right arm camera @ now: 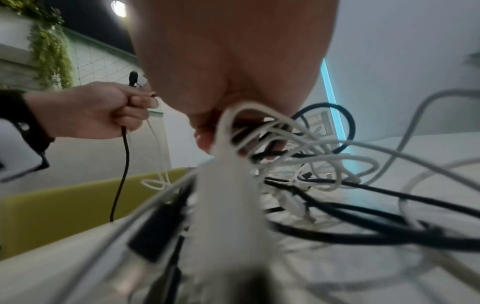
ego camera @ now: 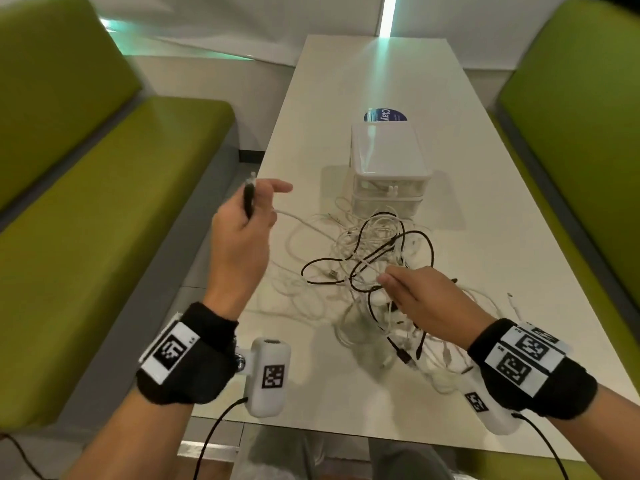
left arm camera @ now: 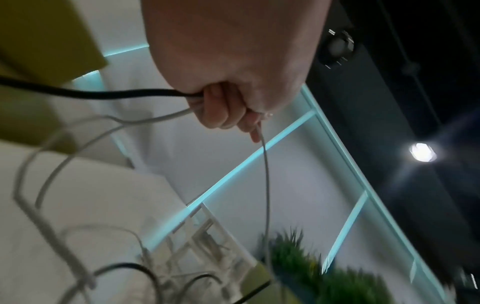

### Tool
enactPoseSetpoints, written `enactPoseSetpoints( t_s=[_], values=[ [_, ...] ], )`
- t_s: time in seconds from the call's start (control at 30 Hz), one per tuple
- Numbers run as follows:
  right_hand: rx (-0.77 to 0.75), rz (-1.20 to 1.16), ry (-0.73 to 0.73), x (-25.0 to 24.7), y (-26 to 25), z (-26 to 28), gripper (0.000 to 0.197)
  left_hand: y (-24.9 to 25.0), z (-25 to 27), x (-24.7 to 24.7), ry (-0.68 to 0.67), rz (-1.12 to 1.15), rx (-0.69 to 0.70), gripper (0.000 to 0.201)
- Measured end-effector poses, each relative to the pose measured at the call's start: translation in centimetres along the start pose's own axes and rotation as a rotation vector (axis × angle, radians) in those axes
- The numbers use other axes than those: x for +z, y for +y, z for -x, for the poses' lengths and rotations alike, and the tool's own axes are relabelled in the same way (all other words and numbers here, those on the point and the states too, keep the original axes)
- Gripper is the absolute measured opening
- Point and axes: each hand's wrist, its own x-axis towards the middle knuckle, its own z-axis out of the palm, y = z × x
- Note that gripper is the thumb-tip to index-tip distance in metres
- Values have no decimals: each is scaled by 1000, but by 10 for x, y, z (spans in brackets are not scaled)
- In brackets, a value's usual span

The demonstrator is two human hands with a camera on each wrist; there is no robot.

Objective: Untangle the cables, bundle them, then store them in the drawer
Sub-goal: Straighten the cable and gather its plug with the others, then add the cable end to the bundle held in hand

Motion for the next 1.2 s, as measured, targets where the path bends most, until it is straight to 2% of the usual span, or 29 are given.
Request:
enactPoseSetpoints(
  t_s=[0.1,0.2,0.23,0.3,0.37,0.4,0.43,0.47,0.53,0.6,0.67,0.73,0.8,0.87,0.93,1.03,1.1,1.2],
  values=[
    [-3,-48,32,2,0,1,38,-3,6,5,-36,-336,139,24],
    [-9,-73,40,1,-4,-1,38,0,16,11,30,-447,320,25],
    [-6,-67,42,1,-6,-2,38,2,20,13,5,-440,378,30],
    [-8,-34,36,0,-11,-6,41,6,30,23,-181,-448,453,42],
    [-39,15,36,0,-17,-7,35,6,40,36,-407,-523,424,50],
    [-61,16,40,-1,-18,-7,25,2,42,42,-485,-578,385,50],
    [-79,26,42,-1,-19,-7,23,-4,44,45,-537,-635,356,47],
    [-90,49,39,-1,-20,-6,25,-9,45,47,-568,-684,340,42],
    [-95,111,19,-1,-20,-6,14,-15,44,46,-589,-743,325,24],
    [-115,191,-2,2,-18,-6,17,-15,42,43,-604,-751,306,16],
    [-107,232,-35,5,-16,-5,22,-12,36,38,-593,-727,245,16],
    [-55,177,-48,4,-15,-2,29,-9,25,31,-510,-592,123,27],
    [25,70,-76,1,-13,1,33,-5,13,20,-336,-407,30,33],
    [64,-14,-75,-2,-11,3,35,0,2,9,-163,-316,-30,31],
    [55,-27,-60,-4,-8,5,35,0,-2,2,-93,-341,-68,29],
    [59,-78,-26,-3,-7,4,35,-13,0,-2,-87,-505,-113,27],
    [77,-112,-4,-5,-9,4,36,-21,6,0,-111,-662,-80,23],
    [45,-93,-2,-7,-15,2,35,-22,19,8,-91,-663,146,26]
  ],
)
